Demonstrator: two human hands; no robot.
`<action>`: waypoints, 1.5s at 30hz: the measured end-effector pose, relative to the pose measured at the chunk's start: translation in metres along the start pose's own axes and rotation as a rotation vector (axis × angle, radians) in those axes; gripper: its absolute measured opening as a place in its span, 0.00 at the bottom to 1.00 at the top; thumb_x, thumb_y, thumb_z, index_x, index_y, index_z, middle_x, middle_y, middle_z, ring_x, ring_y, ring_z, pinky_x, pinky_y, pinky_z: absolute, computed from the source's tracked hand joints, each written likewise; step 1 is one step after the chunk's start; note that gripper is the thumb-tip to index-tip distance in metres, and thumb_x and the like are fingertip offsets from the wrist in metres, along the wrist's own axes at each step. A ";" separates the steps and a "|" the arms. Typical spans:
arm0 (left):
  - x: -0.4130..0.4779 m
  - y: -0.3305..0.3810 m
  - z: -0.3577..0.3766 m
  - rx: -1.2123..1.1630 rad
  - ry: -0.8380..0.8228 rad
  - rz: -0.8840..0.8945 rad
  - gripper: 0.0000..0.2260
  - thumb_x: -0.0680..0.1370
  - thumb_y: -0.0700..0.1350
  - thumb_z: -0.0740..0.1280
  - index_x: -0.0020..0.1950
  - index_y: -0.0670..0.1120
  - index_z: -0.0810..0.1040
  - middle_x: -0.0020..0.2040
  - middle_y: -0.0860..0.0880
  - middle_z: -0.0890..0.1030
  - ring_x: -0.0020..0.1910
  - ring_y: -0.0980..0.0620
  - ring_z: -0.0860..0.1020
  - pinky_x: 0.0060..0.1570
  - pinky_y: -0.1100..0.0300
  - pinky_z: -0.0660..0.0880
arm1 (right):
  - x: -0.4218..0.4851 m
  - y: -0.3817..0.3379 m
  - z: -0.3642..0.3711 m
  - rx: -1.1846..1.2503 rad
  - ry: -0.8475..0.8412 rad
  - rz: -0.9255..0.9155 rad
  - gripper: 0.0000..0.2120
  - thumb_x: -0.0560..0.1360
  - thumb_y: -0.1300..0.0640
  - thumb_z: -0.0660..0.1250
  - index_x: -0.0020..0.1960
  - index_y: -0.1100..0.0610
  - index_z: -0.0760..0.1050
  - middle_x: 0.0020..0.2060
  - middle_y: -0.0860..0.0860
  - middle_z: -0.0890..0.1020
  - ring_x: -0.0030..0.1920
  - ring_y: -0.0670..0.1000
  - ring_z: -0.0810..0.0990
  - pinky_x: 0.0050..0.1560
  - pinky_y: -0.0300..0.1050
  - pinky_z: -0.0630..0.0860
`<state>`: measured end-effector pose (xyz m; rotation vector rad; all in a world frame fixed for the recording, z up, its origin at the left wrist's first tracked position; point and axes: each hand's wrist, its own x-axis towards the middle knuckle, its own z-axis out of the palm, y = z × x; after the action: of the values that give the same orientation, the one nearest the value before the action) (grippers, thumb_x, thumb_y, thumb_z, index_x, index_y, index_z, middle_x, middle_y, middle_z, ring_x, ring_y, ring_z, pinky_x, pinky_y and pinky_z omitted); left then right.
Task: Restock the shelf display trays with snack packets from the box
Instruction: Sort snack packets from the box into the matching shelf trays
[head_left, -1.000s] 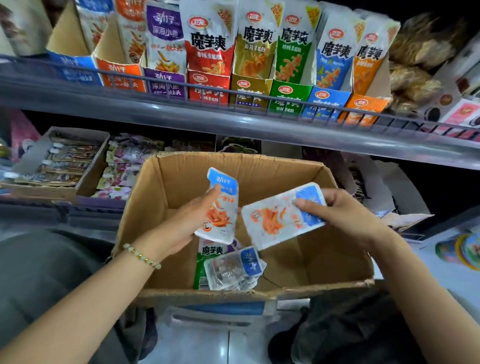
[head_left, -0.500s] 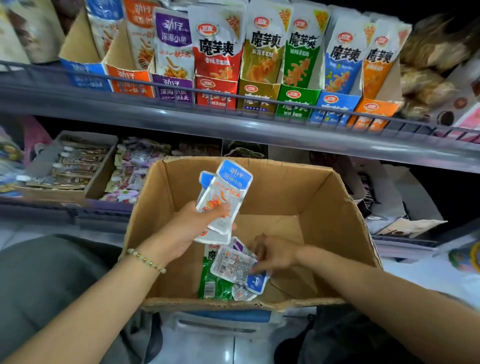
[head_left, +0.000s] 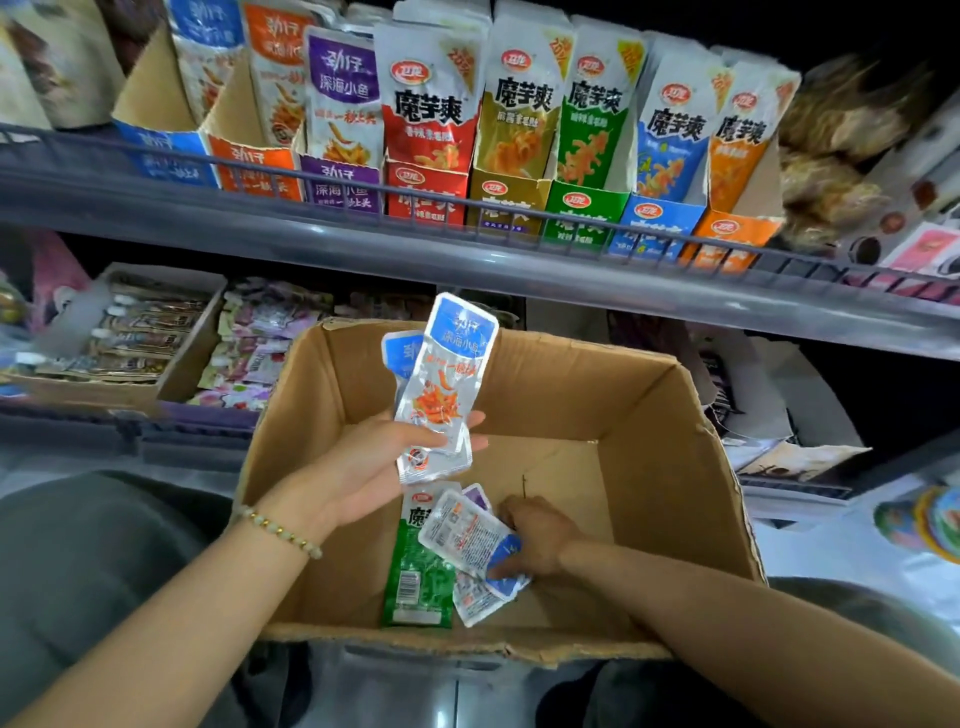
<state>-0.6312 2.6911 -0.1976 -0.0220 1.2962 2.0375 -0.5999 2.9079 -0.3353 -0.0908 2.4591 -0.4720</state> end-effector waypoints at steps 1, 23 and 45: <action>-0.001 -0.001 0.000 0.011 0.019 -0.009 0.20 0.77 0.29 0.59 0.63 0.49 0.72 0.57 0.45 0.83 0.55 0.46 0.81 0.51 0.55 0.80 | 0.002 0.001 0.000 -0.006 -0.004 0.010 0.28 0.65 0.44 0.77 0.58 0.55 0.72 0.56 0.54 0.77 0.57 0.54 0.74 0.51 0.43 0.70; 0.008 -0.007 0.014 0.271 0.099 0.022 0.14 0.79 0.49 0.62 0.63 0.49 0.75 0.55 0.48 0.84 0.54 0.50 0.82 0.55 0.54 0.77 | -0.060 -0.071 -0.098 1.223 0.623 -0.166 0.12 0.71 0.59 0.74 0.46 0.61 0.72 0.33 0.51 0.80 0.28 0.44 0.77 0.27 0.36 0.72; 0.000 0.000 0.020 0.250 -0.123 -0.161 0.18 0.77 0.51 0.61 0.64 0.45 0.73 0.55 0.42 0.83 0.55 0.45 0.81 0.40 0.51 0.82 | -0.060 -0.073 -0.105 1.177 0.473 -0.393 0.41 0.73 0.65 0.70 0.73 0.39 0.51 0.61 0.39 0.74 0.55 0.38 0.80 0.45 0.38 0.79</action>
<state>-0.6246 2.7070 -0.1874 0.1086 1.4139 1.7044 -0.6174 2.8832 -0.1973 0.0395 2.1574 -2.2064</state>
